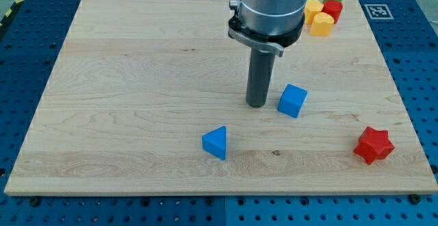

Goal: Push blue cube closer to red star

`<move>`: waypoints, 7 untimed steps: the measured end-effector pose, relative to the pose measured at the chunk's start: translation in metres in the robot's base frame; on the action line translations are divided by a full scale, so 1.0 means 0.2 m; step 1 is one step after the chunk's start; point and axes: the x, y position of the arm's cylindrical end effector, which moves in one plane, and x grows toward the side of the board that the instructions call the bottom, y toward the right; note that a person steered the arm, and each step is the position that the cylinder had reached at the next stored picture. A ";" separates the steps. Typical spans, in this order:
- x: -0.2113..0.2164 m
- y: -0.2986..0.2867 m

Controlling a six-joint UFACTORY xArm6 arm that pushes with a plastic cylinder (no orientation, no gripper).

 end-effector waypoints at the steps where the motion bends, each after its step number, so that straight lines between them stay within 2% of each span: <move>1: 0.00 0.08; 5: 0.03 0.36; 7: 0.07 0.37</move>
